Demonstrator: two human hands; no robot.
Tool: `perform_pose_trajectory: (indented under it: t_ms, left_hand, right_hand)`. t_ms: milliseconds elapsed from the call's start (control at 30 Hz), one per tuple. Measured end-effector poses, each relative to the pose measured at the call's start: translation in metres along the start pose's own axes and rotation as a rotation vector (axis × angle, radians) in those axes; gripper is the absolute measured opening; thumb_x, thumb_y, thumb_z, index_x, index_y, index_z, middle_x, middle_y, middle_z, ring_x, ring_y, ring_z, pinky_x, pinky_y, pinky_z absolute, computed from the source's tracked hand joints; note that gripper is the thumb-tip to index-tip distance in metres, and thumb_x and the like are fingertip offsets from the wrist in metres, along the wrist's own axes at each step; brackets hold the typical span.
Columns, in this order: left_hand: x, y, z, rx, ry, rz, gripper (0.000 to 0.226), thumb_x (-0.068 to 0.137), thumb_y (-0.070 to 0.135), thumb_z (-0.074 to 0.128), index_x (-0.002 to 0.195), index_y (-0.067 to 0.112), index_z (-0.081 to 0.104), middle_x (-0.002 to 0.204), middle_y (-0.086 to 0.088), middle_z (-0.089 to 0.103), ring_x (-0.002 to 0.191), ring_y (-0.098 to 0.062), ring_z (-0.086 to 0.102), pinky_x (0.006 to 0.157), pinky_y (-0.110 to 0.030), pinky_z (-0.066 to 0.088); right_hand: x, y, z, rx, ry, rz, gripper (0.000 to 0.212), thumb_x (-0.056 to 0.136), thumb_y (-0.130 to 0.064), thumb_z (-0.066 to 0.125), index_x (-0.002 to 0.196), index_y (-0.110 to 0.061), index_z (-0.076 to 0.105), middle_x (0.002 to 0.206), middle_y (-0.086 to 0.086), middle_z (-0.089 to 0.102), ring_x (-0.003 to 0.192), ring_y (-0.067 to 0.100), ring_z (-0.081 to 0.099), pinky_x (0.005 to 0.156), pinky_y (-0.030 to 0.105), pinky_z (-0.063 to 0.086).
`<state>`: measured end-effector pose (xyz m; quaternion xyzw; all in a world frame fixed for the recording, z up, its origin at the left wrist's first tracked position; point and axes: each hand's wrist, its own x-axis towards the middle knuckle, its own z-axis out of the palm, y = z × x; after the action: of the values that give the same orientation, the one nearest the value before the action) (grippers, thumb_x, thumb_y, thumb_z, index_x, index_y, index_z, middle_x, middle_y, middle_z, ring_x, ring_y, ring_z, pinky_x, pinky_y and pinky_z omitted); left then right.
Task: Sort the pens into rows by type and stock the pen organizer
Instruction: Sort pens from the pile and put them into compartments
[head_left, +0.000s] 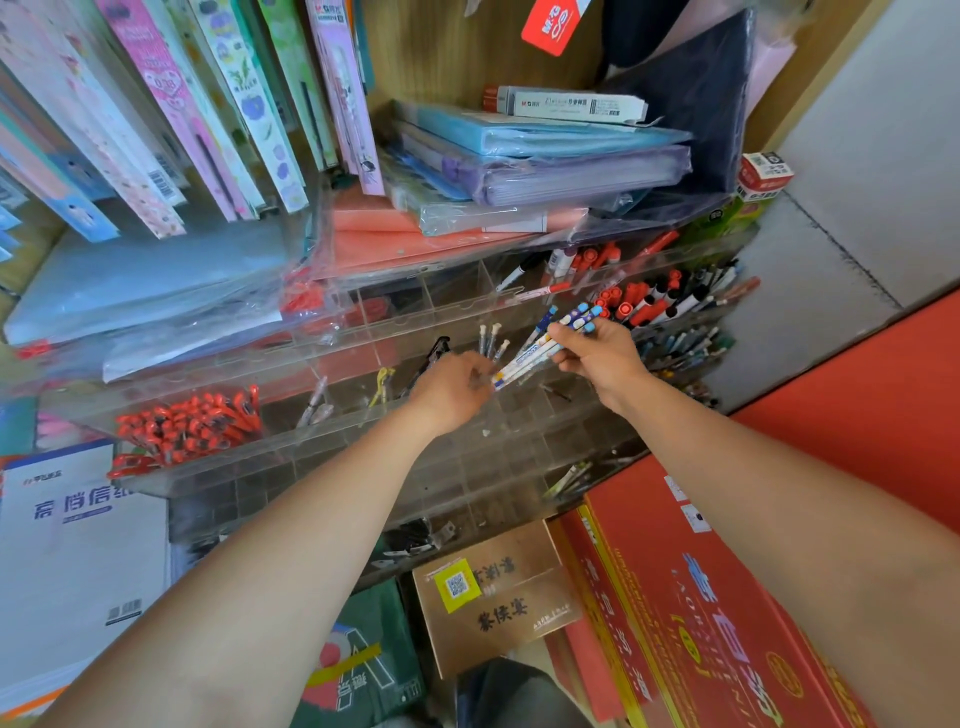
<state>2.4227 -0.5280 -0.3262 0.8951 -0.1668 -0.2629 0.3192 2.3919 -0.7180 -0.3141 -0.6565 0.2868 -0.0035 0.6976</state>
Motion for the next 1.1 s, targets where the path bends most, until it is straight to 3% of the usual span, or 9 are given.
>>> perform_pose_trajectory:
  t_ms: [133,367,533,667,800,867,967,1033,1100]
  left_hand:
    - [0.002,-0.006,-0.005,0.055,0.006,0.003,0.03,0.097,0.022,0.05,0.126,0.02,0.057,0.127,-0.006,0.059,0.106,-0.025,0.061,0.091,-0.036,0.05]
    - [-0.003,-0.012,0.0,0.245,-0.147,-0.004,0.054,0.098,0.024,0.048,0.149,0.02,0.03,0.152,-0.007,0.035,0.135,-0.028,0.041,0.107,-0.036,0.037]
    - [-0.004,-0.02,0.002,0.311,-0.137,0.017,0.055,0.099,0.026,0.047,0.15,0.02,0.028,0.155,-0.007,0.029,0.139,-0.028,0.034,0.111,-0.039,0.034]
    - [-0.002,-0.024,0.003,0.301,-0.147,0.018,0.054,0.099,0.024,0.047,0.15,0.02,0.028,0.157,-0.005,0.026,0.142,-0.026,0.029,0.113,-0.038,0.03]
    - [0.0,-0.027,0.005,0.31,-0.162,0.022,0.054,0.099,0.026,0.047,0.149,0.02,0.029,0.157,-0.005,0.025,0.142,-0.025,0.027,0.115,-0.04,0.029]
    - [-0.001,-0.027,0.006,0.307,-0.155,0.023,0.053,0.099,0.026,0.047,0.148,0.02,0.032,0.157,-0.004,0.026,0.142,-0.025,0.028,0.114,-0.04,0.03]
    - [-0.004,-0.025,0.007,0.285,-0.111,0.032,0.047,0.098,0.025,0.048,0.144,0.02,0.04,0.154,-0.005,0.032,0.138,-0.026,0.035,0.11,-0.039,0.034]
    - [-0.01,-0.023,0.007,0.269,-0.064,0.036,0.043,0.098,0.021,0.047,0.141,0.02,0.044,0.15,-0.007,0.037,0.134,-0.027,0.039,0.106,-0.038,0.037]
    - [-0.019,-0.023,0.005,0.262,-0.024,0.037,0.041,0.098,0.019,0.045,0.138,0.02,0.048,0.145,-0.009,0.043,0.129,-0.029,0.045,0.103,-0.037,0.041]
  right_hand:
    - [0.012,-0.01,-0.008,-0.044,0.194,-0.102,0.014,0.088,-0.013,0.068,0.078,-0.01,0.059,0.066,0.003,0.06,0.044,0.003,0.054,0.051,0.019,0.05]
    - [0.028,-0.011,-0.002,-0.05,0.333,-0.187,0.01,0.089,-0.008,0.065,0.09,-0.002,0.057,0.068,0.003,0.057,0.038,0.001,0.048,0.045,0.016,0.048]
    - [0.036,0.017,0.01,-0.211,0.321,-0.109,0.013,0.085,-0.012,0.07,0.086,-0.003,0.06,0.068,0.007,0.061,0.038,0.004,0.053,0.05,0.022,0.051]
    - [0.041,0.026,0.017,-0.297,0.323,-0.071,0.014,0.083,-0.011,0.071,0.076,-0.009,0.06,0.074,0.015,0.066,0.052,0.018,0.059,0.066,0.036,0.056]
    - [0.041,0.022,0.019,-0.331,0.292,-0.086,0.022,0.081,-0.009,0.073,0.091,-0.016,0.055,0.086,0.01,0.062,0.065,0.024,0.061,0.066,0.035,0.055]
    - [0.041,0.024,0.018,-0.369,0.306,-0.12,0.031,0.077,-0.012,0.077,0.094,-0.023,0.053,0.095,0.008,0.056,0.077,0.03,0.064,0.075,0.041,0.057]
    - [0.033,0.026,0.016,-0.479,0.331,-0.182,0.035,0.079,-0.013,0.075,0.108,-0.017,0.056,0.112,0.007,0.046,0.079,0.016,0.056,0.087,0.029,0.05]
    - [0.025,0.026,0.017,-0.521,0.327,-0.255,0.032,0.081,-0.01,0.072,0.11,-0.012,0.057,0.109,0.004,0.043,0.076,0.012,0.05,0.086,0.024,0.045]
    - [0.015,0.026,0.022,-0.521,0.285,-0.331,0.023,0.082,-0.01,0.07,0.102,-0.014,0.058,0.096,0.003,0.049,0.077,0.015,0.051,0.083,0.029,0.047]
